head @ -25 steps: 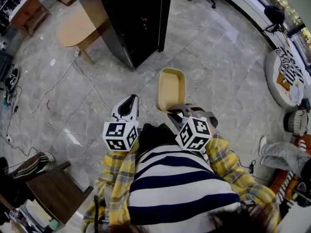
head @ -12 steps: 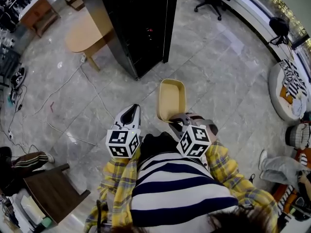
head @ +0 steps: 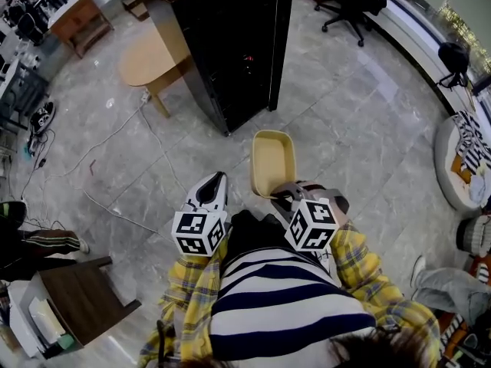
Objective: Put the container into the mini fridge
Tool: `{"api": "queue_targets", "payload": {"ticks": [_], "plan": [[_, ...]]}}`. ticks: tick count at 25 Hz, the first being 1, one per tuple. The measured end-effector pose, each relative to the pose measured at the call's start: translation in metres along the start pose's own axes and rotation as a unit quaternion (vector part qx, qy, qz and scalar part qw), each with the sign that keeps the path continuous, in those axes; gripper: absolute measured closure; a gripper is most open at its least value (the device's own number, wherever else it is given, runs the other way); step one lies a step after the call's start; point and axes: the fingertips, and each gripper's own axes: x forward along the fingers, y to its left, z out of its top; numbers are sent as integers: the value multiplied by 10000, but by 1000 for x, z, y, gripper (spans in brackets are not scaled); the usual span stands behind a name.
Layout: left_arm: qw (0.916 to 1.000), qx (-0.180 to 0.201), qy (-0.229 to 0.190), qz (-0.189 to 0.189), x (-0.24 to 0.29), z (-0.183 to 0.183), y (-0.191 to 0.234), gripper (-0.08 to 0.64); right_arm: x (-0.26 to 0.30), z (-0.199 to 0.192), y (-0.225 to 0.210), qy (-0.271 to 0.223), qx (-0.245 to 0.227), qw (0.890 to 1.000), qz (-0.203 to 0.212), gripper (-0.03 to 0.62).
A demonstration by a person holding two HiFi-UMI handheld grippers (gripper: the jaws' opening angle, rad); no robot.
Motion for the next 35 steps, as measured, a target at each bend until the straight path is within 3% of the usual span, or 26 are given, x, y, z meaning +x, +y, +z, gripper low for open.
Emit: {"api": "queue_targets", "payload": {"ticks": [5,17,28,35], "plan": [[9996,-1,-217,179,7,13,9,531,3,-1,-12,37,-121,9999,67,563],[9991,-157,-380,61,77,43,36,531,29,-12,-75,291,-70,9994,185,563],[9995,-101,74,-282,162,55,83,531,73,-10,-149,519,246,9979,315,563],[9972,-42,345,-659,194,46,96,531,94,-13,-168,658,531,9958,340,563]]}}
